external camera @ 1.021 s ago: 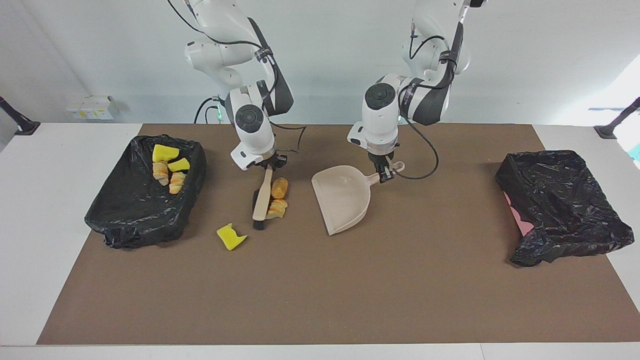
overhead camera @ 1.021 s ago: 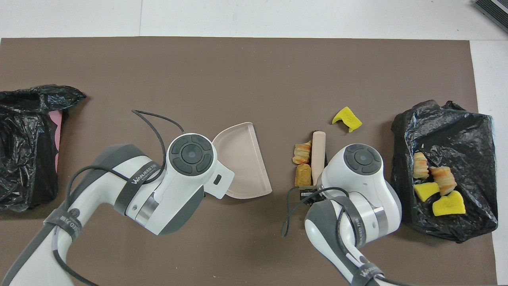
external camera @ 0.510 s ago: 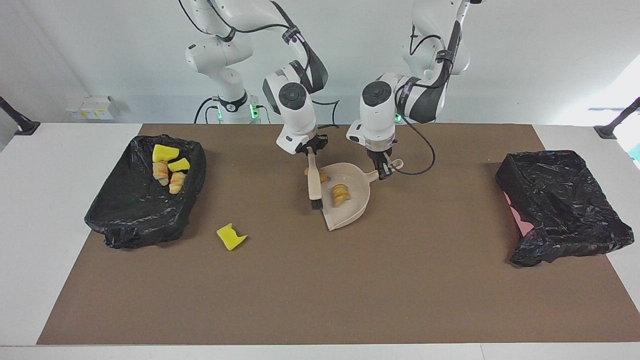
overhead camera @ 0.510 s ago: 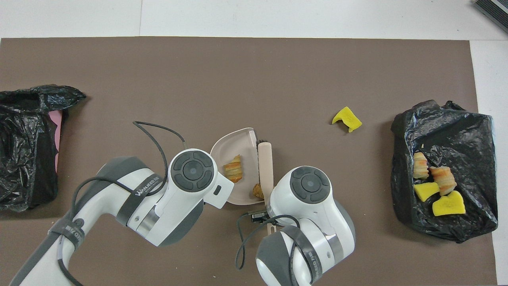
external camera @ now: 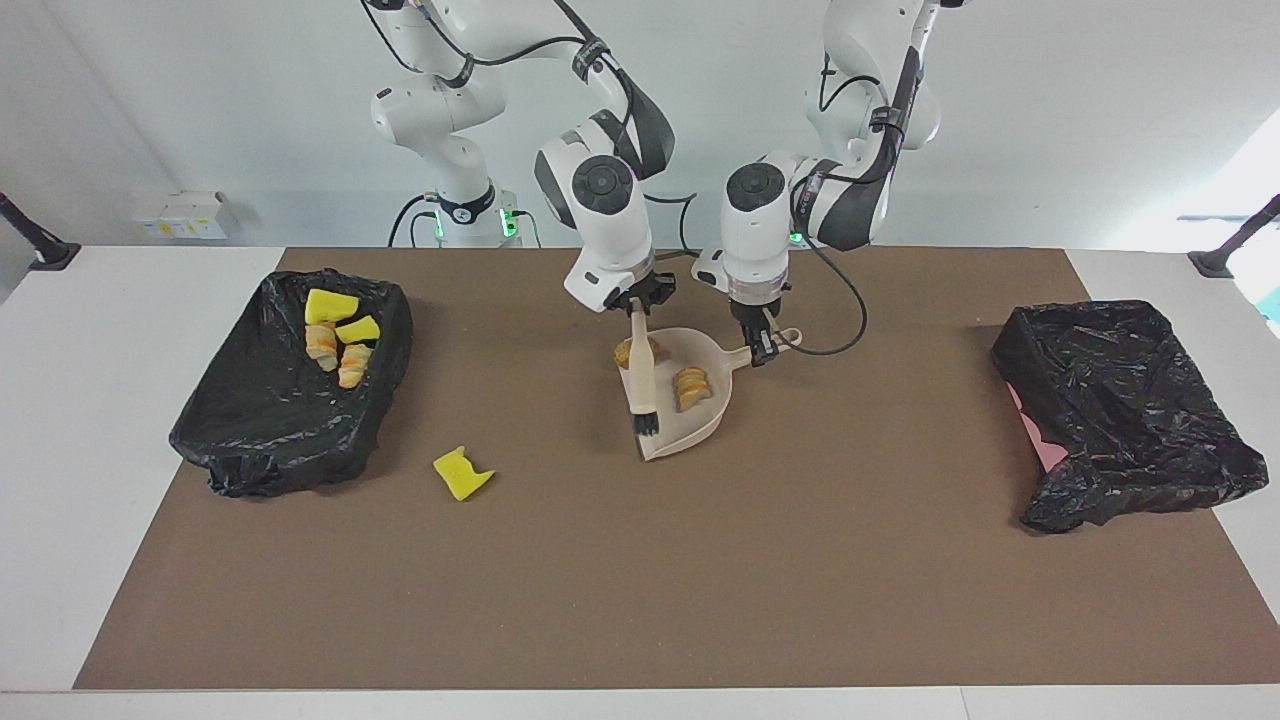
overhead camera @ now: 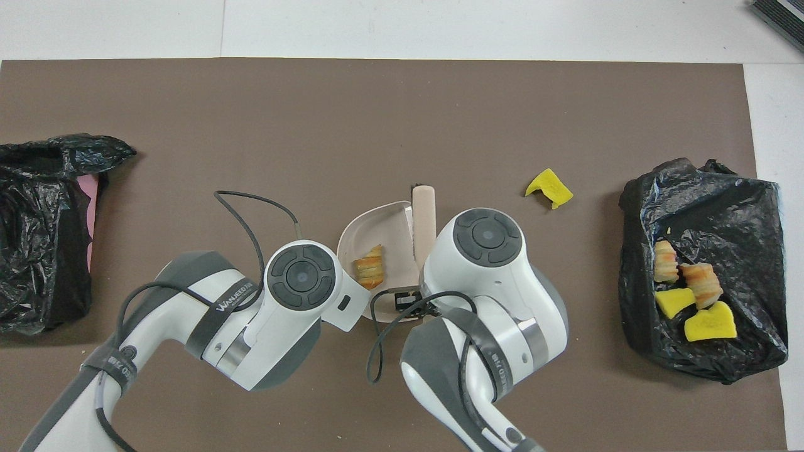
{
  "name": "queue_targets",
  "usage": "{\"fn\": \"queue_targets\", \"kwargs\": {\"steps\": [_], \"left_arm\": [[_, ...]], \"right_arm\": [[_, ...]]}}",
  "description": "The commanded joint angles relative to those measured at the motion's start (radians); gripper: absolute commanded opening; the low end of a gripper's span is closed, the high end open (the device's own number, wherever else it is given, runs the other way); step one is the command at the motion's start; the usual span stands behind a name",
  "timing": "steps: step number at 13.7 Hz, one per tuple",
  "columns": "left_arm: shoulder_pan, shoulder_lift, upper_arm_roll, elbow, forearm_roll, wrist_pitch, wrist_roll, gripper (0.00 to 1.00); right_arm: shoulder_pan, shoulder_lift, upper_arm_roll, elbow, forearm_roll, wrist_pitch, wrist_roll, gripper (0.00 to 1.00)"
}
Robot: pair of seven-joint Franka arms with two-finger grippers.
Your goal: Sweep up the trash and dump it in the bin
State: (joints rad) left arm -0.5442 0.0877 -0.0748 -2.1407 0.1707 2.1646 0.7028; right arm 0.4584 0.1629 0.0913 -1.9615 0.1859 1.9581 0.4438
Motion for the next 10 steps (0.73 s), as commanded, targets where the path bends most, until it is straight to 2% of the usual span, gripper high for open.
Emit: {"fn": "queue_targets", "kwargs": {"steps": [1,3,4,5,7,8,10], "left_arm": [[0.004,-0.019,0.007,-0.028,-0.002,0.037,0.005,0.0],[0.013,-0.017,0.007,-0.028,-0.01,0.035,0.0,0.0],[0.013,-0.017,0.007,-0.027,-0.011,0.034,-0.023,0.0],[0.013,-0.017,0.007,-0.027,-0.011,0.034,-0.054,0.0],[0.013,-0.017,0.009,-0.027,-0.011,0.032,-0.103,0.0],[0.013,-0.017,0.009,-0.027,-0.011,0.031,-0.123,0.0],[0.012,-0.017,0.007,-0.027,-0.011,0.029,-0.214,0.0]], "right_arm": [[-0.091,0.023,0.005,0.023,-0.069,-0.025,-0.025,0.0],[-0.157,0.03,0.005,0.023,-0.138,-0.059,-0.037,0.0],[-0.188,0.03,0.005,0.03,-0.228,-0.091,-0.065,0.0],[-0.199,0.053,0.005,0.076,-0.29,-0.135,-0.076,0.0],[-0.263,0.139,0.001,0.243,-0.332,-0.27,-0.156,0.0],[-0.28,0.173,-0.001,0.292,-0.365,-0.33,-0.184,0.0],[-0.28,0.217,-0.001,0.323,-0.512,-0.38,-0.191,0.0]]}}
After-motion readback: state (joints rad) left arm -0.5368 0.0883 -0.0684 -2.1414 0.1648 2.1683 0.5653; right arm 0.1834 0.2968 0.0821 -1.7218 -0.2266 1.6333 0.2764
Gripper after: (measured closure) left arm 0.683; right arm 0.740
